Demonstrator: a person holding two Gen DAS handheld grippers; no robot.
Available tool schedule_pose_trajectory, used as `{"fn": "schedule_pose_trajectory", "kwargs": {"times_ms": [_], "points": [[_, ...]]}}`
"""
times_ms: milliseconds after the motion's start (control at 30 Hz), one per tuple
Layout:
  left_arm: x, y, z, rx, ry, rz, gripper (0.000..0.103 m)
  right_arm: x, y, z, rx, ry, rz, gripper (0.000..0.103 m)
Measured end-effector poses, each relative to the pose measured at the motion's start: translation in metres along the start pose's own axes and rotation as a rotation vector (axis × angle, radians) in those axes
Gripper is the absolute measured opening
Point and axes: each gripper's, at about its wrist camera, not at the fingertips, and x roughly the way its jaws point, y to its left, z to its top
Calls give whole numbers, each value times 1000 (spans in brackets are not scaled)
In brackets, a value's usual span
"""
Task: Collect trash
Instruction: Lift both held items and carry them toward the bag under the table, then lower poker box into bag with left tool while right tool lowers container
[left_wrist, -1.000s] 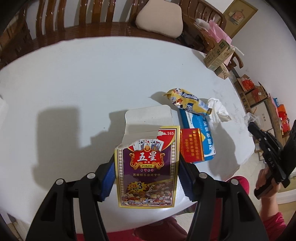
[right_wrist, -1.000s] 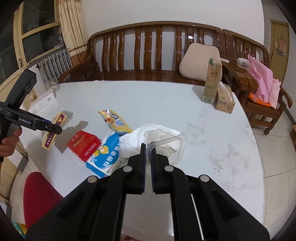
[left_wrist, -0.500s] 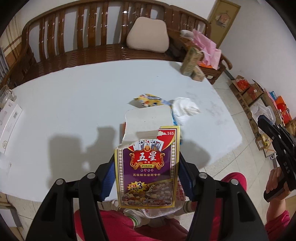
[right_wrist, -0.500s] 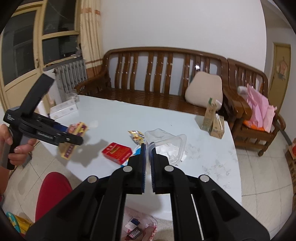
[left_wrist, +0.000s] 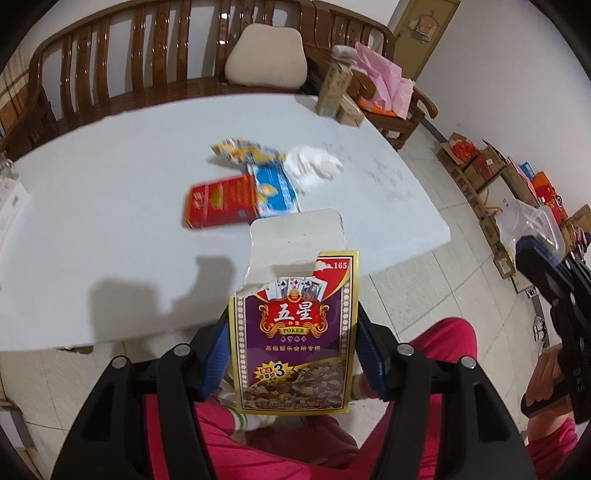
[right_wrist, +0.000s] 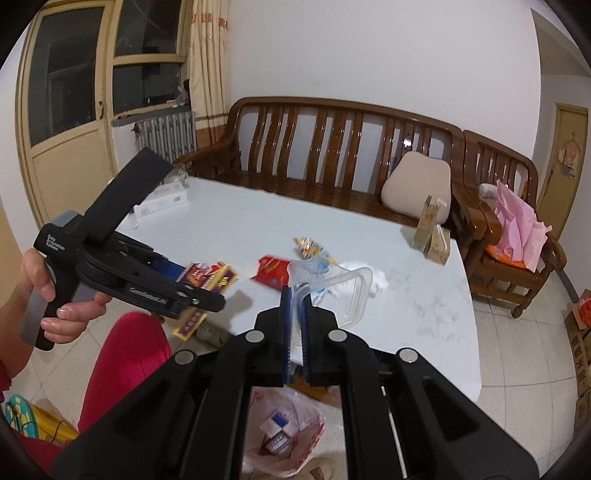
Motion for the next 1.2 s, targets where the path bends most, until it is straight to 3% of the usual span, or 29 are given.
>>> {"fn": "schedule_pose_trajectory", "kwargs": {"times_ms": [533,867,1200], "points": [[63,-19,-59,-40,79,-19,59,10,27,-67,42,121,40,6],[116,-12,-81,-83,142,-1,59,46,36,-131,125,262,60,6],[165,-3,-95,-113,225,-2,59,85,39,-174,183,364,61,6]]}}
